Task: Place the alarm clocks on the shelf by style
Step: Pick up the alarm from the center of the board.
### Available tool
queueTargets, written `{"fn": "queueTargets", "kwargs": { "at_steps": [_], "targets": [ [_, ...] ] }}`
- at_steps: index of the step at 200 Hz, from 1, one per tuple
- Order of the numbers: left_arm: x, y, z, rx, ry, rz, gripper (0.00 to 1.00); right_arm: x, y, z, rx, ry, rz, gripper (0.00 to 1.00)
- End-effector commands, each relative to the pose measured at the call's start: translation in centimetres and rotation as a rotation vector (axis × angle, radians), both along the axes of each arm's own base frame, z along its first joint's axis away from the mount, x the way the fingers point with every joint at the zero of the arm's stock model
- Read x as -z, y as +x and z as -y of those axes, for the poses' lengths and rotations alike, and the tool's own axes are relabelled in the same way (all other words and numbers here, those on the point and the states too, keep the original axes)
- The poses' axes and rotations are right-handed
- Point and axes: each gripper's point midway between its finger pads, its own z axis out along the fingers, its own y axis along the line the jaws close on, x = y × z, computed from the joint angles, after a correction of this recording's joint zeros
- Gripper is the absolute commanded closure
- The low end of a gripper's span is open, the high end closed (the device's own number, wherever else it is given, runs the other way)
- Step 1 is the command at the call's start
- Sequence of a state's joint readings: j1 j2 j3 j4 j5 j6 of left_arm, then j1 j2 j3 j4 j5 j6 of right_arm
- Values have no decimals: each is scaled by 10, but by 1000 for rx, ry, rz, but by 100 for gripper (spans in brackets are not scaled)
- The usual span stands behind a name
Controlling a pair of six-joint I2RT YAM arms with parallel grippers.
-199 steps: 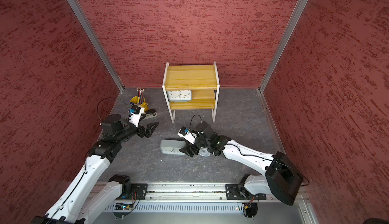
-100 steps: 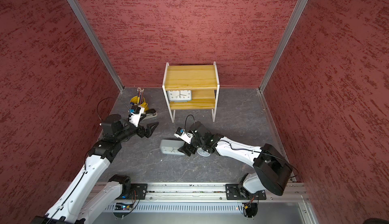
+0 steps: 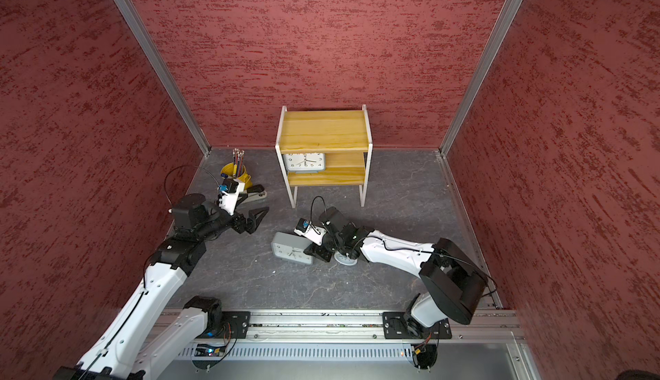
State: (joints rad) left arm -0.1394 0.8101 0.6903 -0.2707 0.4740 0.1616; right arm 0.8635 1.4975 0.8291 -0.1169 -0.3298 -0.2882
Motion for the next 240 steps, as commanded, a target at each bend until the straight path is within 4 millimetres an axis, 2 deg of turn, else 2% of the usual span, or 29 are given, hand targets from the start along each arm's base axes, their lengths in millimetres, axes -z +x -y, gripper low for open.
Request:
{"fn": "queueTargets", "kwargs": {
  "at_steps": [1, 31, 56, 95, 122, 160, 240],
  "targets": [
    [-10, -3, 3, 28, -12, 22, 0, -38, 4, -3, 9, 82, 91, 72],
    [-16, -8, 15, 119, -8, 43, 0, -77, 7, 9, 31, 179, 129, 74],
    [-28, -12, 27, 222, -7, 55, 0, -103, 10, 27, 38, 222, 140, 75],
    [-59, -39, 55, 505, -50, 85, 0, -139, 12, 57, 45, 258, 130, 75],
    [-72, -54, 65, 646, -70, 100, 0, -159, 6, 71, 16, 276, 126, 75],
    [-70, -62, 70, 736, -20, 107, 0, -172, -9, 77, -52, 247, 109, 74],
    [-51, -73, 102, 895, 50, 36, 0, -190, -10, 72, -93, 281, 149, 73]
  ]
}}
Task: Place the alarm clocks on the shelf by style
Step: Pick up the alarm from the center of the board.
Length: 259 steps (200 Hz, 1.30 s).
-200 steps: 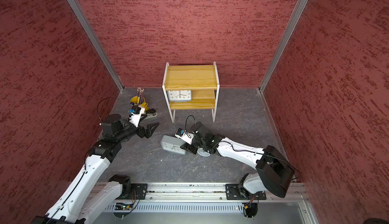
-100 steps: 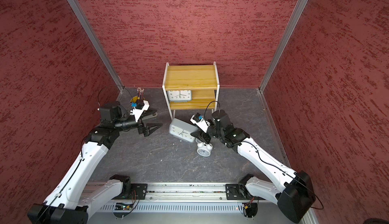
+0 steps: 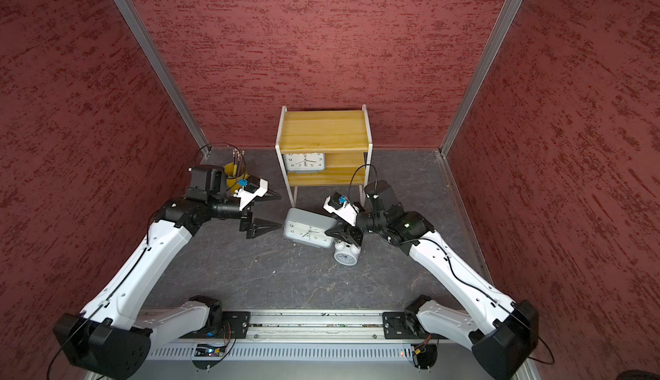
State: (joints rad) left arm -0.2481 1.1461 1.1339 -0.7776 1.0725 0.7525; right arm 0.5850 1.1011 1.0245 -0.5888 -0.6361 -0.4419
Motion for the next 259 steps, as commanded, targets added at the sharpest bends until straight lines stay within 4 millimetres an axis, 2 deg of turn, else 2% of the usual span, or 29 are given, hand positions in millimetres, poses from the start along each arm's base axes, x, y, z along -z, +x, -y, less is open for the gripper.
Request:
{"fn": "queueTargets", "kwargs": {
  "at_steps": [1, 44, 77, 143, 168, 175, 194, 209, 237, 259],
  "targets": [
    [2, -11, 10, 73, 28, 1, 0, -36, -2, -6, -46, 80, 76, 73],
    [16, -8, 18, 94, 75, -31, 0, -39, -2, -7, -53, 85, 85, 73],
    [19, -8, 23, 116, 80, -51, 10, -40, -1, -7, -51, 85, 92, 72],
    [16, -11, 27, 144, 66, -66, 63, -35, 5, -5, -16, 82, 99, 70],
    [8, -12, 27, 144, 38, -47, 74, -35, 8, -5, 2, 110, 103, 66],
    [5, -11, 28, 136, 25, -42, 75, -35, 9, -5, 8, 121, 102, 63],
    [-7, -5, 28, 100, -22, -18, 78, -38, 15, -3, 39, 172, 93, 47],
    [-17, -1, 27, 81, -74, -12, 79, -42, 18, 0, 53, 225, 71, 29],
    [-33, 1, 26, 77, -136, -11, 79, -52, 18, 5, 40, 329, 34, 19],
    [-39, 3, 25, 74, -155, -5, 80, -57, 19, 10, 34, 392, 20, 17]
  ]
}}
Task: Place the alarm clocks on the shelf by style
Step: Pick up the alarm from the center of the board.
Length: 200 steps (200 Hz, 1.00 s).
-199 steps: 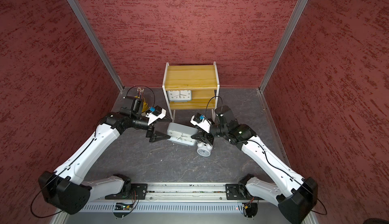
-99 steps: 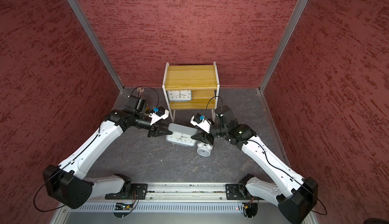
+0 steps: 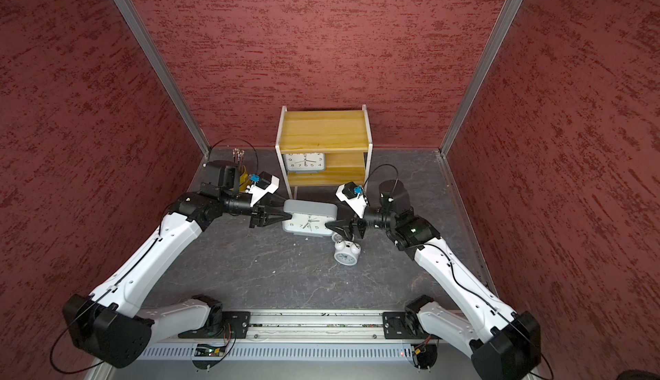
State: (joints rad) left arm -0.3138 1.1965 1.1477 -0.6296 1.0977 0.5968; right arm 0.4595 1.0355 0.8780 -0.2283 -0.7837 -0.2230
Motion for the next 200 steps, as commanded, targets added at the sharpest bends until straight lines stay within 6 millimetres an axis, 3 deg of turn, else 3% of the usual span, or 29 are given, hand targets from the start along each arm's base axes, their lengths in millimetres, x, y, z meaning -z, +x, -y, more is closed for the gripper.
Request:
{"fn": "queueTargets", "kwargs": {
  "at_steps": [1, 55, 95, 126, 132, 163, 180, 190, 200],
  "targets": [
    [-27, -4, 2, 35, -97, 39, 80, -28, -4, 1, -45, 137, 22, 17],
    [-31, -3, 4, 44, -136, 51, 79, -39, -12, -1, -115, 214, -1, 18],
    [-29, -1, 5, 39, -135, 38, 78, -37, -11, -4, -144, 218, -29, 26],
    [-30, 0, 5, 31, -134, 42, 78, -33, -9, -6, -151, 214, -44, 27],
    [-31, 0, 5, 32, -134, 44, 78, -33, -9, -5, -150, 213, -45, 31],
    [-31, 2, 5, 20, -132, 40, 75, -34, -6, -4, -126, 209, -29, 69],
    [-30, 9, 4, -29, -124, 34, 63, -39, -4, -1, -90, 210, -1, 79],
    [-31, 19, 1, -88, -119, 36, 37, -44, -4, 1, -70, 212, 18, 80],
    [-32, 29, -3, -159, -116, 43, 20, -48, -3, 4, -47, 212, 28, 81]
  ]
}}
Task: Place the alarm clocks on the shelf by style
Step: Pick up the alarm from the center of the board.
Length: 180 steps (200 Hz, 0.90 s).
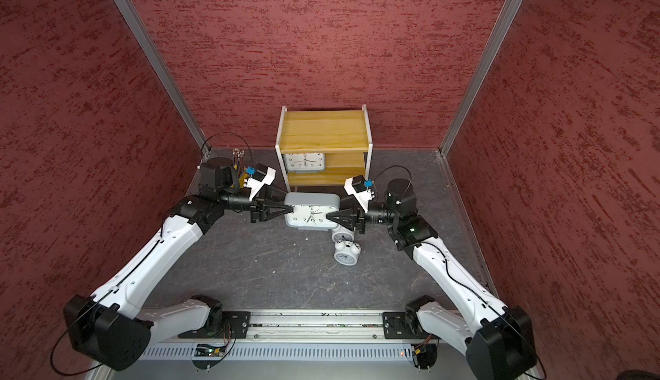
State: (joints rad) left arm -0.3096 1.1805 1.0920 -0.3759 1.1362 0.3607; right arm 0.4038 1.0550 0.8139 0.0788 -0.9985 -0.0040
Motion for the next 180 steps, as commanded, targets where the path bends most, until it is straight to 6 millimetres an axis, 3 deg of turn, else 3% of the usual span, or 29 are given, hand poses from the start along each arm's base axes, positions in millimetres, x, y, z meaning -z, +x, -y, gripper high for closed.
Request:
{"fn": "queueTargets", "kwargs": {
  "at_steps": [1, 20, 54, 93, 131, 180],
  "targets": [
    [-13, 20, -9, -142, -9, 69, 18, -21, 3, 8, 76, 20, 56, 81],
    [-18, 34, -21, -247, -17, 104, 0, -34, 7, 16, 139, 24, 81, 82],
    [-26, 66, -54, -521, -27, 128, 0, -70, 18, 33, 237, 31, 117, 82],
    [-26, 99, -87, -770, -11, 110, 0, -127, 30, 54, 349, 72, 225, 82],
    [-19, 117, -89, -803, 2, 86, 0, -176, 49, 80, 510, 118, 329, 82],
    [-21, 139, -84, -801, -69, 69, 3, -208, 74, 130, 792, 168, 386, 81]
  ]
}}
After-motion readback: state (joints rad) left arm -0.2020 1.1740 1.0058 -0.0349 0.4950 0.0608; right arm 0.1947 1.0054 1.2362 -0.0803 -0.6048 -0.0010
